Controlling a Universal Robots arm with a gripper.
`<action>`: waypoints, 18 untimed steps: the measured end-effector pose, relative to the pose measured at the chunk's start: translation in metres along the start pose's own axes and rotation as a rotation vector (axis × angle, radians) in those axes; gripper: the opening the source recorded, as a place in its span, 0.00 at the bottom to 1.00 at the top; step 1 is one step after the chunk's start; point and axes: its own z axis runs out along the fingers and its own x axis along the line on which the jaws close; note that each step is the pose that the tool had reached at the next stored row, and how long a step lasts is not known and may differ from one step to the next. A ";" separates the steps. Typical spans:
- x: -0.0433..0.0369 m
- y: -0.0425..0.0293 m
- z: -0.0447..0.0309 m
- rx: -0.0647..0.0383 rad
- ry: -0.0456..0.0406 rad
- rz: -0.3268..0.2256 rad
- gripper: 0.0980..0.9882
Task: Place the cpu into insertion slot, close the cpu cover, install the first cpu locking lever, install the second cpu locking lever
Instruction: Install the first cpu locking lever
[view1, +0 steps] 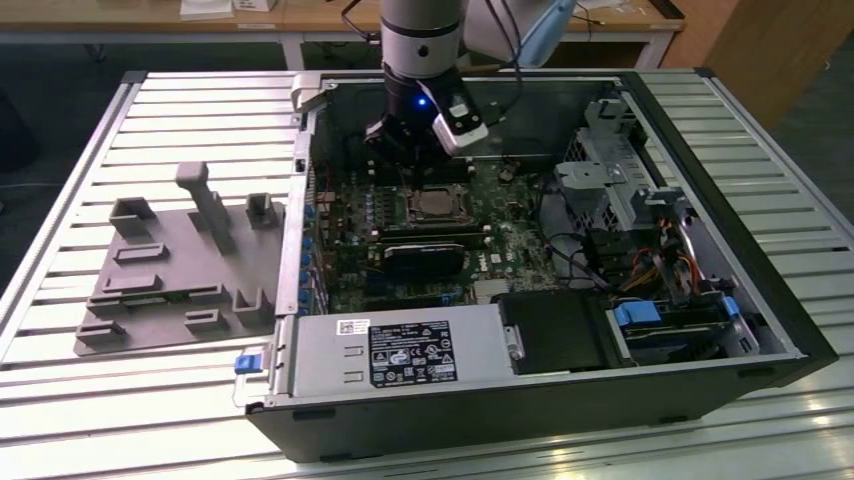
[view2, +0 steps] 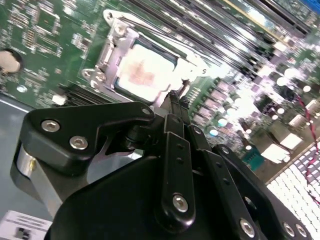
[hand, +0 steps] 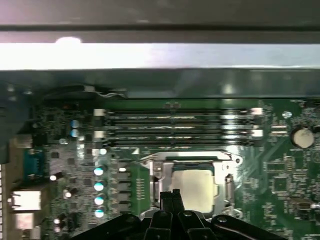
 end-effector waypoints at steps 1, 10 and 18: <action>0.0029 -0.0001 -0.0001 0.000 -0.0003 0.000 0.00; 0.0290 -0.0010 -0.0006 0.000 -0.0036 0.000 0.00; 0.0354 -0.0012 -0.0062 0.000 -0.0060 0.000 0.00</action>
